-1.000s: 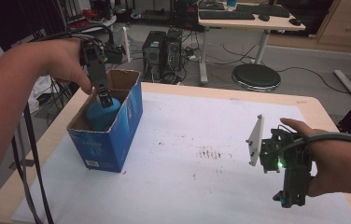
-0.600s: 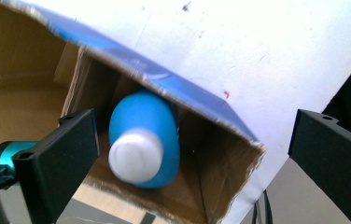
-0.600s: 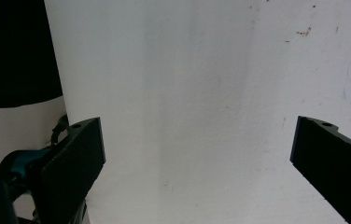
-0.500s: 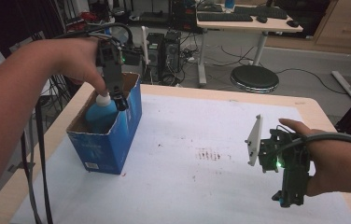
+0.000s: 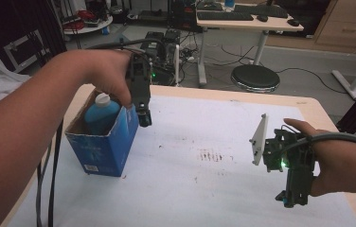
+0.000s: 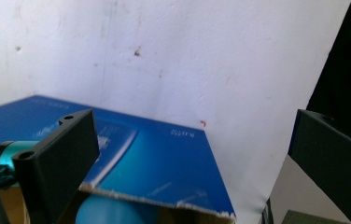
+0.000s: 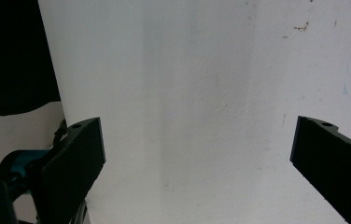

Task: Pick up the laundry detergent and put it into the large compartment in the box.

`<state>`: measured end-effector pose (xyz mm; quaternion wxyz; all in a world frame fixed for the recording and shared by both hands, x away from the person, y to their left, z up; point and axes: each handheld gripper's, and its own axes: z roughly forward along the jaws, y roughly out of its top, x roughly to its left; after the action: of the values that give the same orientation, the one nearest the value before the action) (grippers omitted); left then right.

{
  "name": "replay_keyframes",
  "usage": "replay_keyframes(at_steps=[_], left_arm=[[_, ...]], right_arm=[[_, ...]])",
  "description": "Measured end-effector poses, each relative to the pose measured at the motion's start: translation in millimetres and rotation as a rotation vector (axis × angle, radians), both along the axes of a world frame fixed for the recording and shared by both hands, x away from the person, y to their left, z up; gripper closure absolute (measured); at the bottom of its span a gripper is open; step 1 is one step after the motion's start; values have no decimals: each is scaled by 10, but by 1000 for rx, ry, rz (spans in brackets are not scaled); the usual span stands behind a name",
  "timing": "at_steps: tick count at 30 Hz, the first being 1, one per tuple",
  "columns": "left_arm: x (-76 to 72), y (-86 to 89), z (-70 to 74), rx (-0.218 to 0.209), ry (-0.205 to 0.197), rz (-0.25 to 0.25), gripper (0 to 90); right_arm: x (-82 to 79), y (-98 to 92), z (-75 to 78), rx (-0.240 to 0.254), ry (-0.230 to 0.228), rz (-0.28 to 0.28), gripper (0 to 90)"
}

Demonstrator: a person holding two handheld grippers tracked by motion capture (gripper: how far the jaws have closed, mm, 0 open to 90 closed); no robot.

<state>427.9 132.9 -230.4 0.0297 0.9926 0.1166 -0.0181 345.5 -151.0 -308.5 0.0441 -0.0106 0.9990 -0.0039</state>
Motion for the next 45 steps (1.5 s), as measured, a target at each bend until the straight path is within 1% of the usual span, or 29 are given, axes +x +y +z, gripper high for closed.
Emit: replay_keyframes(at_steps=[1, 5, 8, 11, 12, 16, 18, 25, 30, 32, 36, 39, 45], left_arm=[[10, -26, -14, 1, 4, -8, 17], [57, -117, -86, 10, 6, -6, 17], [106, -186, -145, 22, 14, -22, 17], [113, -201, -159, 23, 14, -21, 17], [125, -257, -203, 31, 19, -30, 17], [129, -294, -231, 36, 24, -49, 17], [129, -294, -231, 36, 24, -49, 17], [118, -322, -239, 28, 15, -62, 17], [114, -307, -238, 31, 19, -54, 17], [111, -306, -243, 28, 17, -63, 18], [108, -315, -257, 30, 22, -70, 18], [108, -316, -263, 32, 24, -70, 18], [119, -299, -280, 31, 22, -71, 18]], right_arm=[[6, 0, -2, -1, 0, 1, 21], [24, 5, -13, -1, 4, -1, 21], [41, 0, -14, 3, 3, -1, 21], [52, -10, -18, 2, 6, -5, 21], [57, -19, -16, -2, 7, -13, 21], [61, -30, -15, 2, 11, -8, 21], [54, -31, -12, 0, 11, -16, 21], [54, -37, -5, 3, 11, -11, 21], [63, -32, -11, 1, 9, 0, 21], [58, -26, -13, 4, 11, -9, 21], [53, -15, -25, 8, 16, -6, 21], [60, -13, -33, 4, 17, -2, 21], [64, -4, -31, 3, 18, -11, 21]])
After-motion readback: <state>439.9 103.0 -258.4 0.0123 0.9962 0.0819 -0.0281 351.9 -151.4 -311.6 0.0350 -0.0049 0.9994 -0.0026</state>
